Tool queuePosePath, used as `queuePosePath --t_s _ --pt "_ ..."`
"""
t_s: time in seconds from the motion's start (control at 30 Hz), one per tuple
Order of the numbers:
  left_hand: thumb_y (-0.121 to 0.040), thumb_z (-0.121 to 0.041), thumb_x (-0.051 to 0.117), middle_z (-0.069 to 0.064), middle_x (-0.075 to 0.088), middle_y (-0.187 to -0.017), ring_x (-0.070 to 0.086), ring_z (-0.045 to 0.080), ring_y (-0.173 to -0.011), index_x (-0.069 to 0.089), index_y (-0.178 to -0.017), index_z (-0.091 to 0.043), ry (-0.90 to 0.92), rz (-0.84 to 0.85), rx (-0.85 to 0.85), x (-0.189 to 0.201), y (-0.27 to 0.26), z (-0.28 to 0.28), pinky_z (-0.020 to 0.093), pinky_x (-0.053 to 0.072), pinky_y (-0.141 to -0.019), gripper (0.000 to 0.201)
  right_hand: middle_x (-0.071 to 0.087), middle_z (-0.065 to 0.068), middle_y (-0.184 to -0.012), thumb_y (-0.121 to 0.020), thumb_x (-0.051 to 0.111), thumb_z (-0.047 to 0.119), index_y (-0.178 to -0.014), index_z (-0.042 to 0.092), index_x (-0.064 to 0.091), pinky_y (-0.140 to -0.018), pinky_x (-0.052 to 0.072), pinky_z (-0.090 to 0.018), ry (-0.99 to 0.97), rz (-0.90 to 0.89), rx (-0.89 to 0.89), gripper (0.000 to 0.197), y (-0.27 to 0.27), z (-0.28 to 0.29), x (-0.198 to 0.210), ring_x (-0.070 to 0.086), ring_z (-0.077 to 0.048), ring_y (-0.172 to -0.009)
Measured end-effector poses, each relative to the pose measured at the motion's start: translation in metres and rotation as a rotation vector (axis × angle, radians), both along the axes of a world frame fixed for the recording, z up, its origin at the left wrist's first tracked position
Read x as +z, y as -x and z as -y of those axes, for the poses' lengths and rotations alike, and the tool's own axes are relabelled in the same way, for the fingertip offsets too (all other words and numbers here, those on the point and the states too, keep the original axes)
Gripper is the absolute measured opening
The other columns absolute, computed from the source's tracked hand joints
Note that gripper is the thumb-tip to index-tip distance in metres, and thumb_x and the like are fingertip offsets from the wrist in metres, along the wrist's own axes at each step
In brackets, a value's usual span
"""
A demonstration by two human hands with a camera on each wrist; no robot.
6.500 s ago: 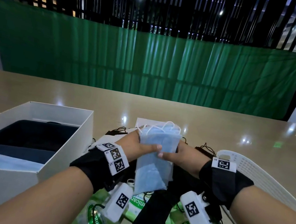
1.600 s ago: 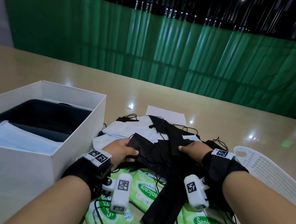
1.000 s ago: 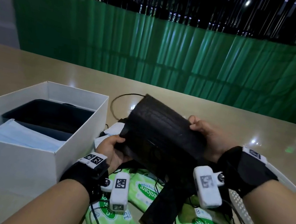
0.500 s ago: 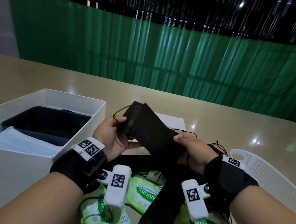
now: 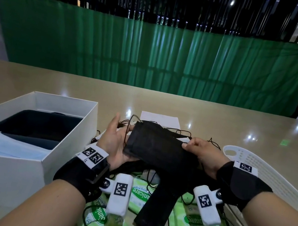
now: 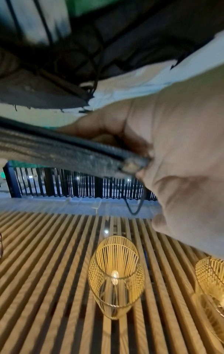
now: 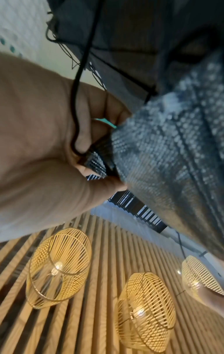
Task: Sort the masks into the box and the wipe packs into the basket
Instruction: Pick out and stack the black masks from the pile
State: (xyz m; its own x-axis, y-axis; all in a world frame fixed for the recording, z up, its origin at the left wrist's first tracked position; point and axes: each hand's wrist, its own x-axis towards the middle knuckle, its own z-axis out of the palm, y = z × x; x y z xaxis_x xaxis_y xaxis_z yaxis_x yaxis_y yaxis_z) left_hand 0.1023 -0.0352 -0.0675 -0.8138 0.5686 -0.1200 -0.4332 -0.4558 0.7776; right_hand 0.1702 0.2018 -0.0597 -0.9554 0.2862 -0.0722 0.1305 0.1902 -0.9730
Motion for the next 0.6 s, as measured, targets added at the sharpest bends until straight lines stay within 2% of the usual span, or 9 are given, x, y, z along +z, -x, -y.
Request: queuePosePath --t_s 0.07,0.1,0.2,0.27,0.3,0.37,0.47,0.53,0.6 --pt "-0.084 -0.075 0.027 0.016 0.069 -0.104 0.064 0.034 -0.098 0.061 -0.105 -0.014 0.144 0.030 -0.080 -0.010 0.003 -0.003 0.053 0.047 -0.091 0.072 0.050 -0.011 -0.072 -0.073 0.075 0.027 -0.067 0.018 0.050 -0.057 0.030 -0.030 -0.093 0.052 -0.013 0.027 -0.002 -0.005 -0.006 0.043 -0.025 -0.071" --pt "-0.088 -0.068 0.033 0.015 0.070 -0.101 0.065 0.032 -0.095 0.061 -0.106 -0.014 0.230 0.027 -0.126 -0.015 0.002 -0.005 0.051 0.049 -0.090 0.063 0.051 -0.011 -0.072 -0.075 0.075 0.025 -0.066 0.019 0.051 -0.057 0.030 -0.030 -0.133 0.069 -0.019 0.027 -0.003 -0.007 -0.010 0.044 -0.024 -0.070" --pt "-0.092 -0.015 0.053 0.015 0.070 -0.094 0.066 0.029 -0.086 0.059 -0.103 -0.009 0.447 -0.064 -0.176 -0.031 -0.001 -0.008 0.048 0.052 -0.089 0.014 0.050 -0.001 -0.062 -0.080 0.073 0.023 -0.063 0.020 0.051 -0.052 0.030 -0.026 -0.267 0.163 0.029 0.028 -0.005 -0.011 -0.020 0.043 -0.016 -0.060" --pt "-0.090 0.009 0.046 0.020 0.066 -0.100 0.063 0.031 -0.087 0.060 -0.099 -0.005 0.514 -0.117 -0.134 -0.043 0.003 -0.008 0.049 0.049 -0.092 0.022 0.050 0.002 -0.062 -0.082 0.072 0.024 -0.066 0.019 0.051 -0.049 0.033 -0.021 -0.329 0.243 0.093 0.027 -0.006 -0.009 -0.022 0.044 -0.011 -0.057" --pt "-0.090 0.013 0.042 0.020 0.065 -0.100 0.063 0.030 -0.086 0.061 -0.098 -0.005 0.519 -0.127 -0.115 -0.046 0.005 -0.008 0.047 0.050 -0.090 0.027 0.051 0.001 -0.063 -0.083 0.070 0.025 -0.068 0.018 0.051 -0.049 0.035 -0.020 -0.345 0.263 0.100 0.026 -0.005 -0.008 -0.021 0.045 -0.011 -0.057" --pt "-0.091 0.013 0.038 0.016 0.068 -0.095 0.065 0.027 -0.082 0.062 -0.097 -0.006 0.504 -0.109 -0.079 -0.049 0.007 -0.008 0.041 0.055 -0.079 0.031 0.052 -0.001 -0.069 -0.087 0.066 0.030 -0.074 0.017 0.050 -0.050 0.038 -0.022 -0.407 0.264 0.060 0.024 -0.002 -0.006 -0.015 0.047 -0.012 -0.060" --pt "-0.093 0.008 0.039 0.013 0.070 -0.087 0.068 0.023 -0.074 0.061 -0.102 -0.008 0.466 -0.046 -0.042 -0.053 0.010 -0.007 0.036 0.059 -0.063 0.029 0.045 -0.003 -0.067 -0.090 0.060 0.032 -0.071 0.017 0.043 -0.052 0.032 -0.022 -0.518 0.231 -0.011 0.030 0.009 -0.006 0.001 0.042 -0.016 -0.062" --pt "-0.094 0.007 0.038 0.015 0.070 -0.090 0.067 0.026 -0.078 0.060 -0.104 -0.008 0.415 -0.006 -0.039 -0.054 0.011 -0.005 0.040 0.059 -0.062 0.029 0.046 -0.003 -0.069 -0.090 0.060 0.031 -0.065 0.019 0.039 -0.051 0.028 -0.025 -0.569 0.233 -0.082 0.035 0.018 -0.007 0.008 0.042 -0.017 -0.064" --pt "-0.094 0.007 0.038 0.017 0.068 -0.095 0.065 0.029 -0.084 0.059 -0.107 -0.006 0.385 0.011 -0.039 -0.055 0.011 -0.004 0.043 0.058 -0.065 0.029 0.054 -0.007 -0.086 -0.090 0.059 0.033 -0.073 0.018 0.047 -0.053 0.029 -0.024 -0.656 0.302 -0.112 0.026 0.025 -0.007 0.013 0.047 -0.019 -0.076"
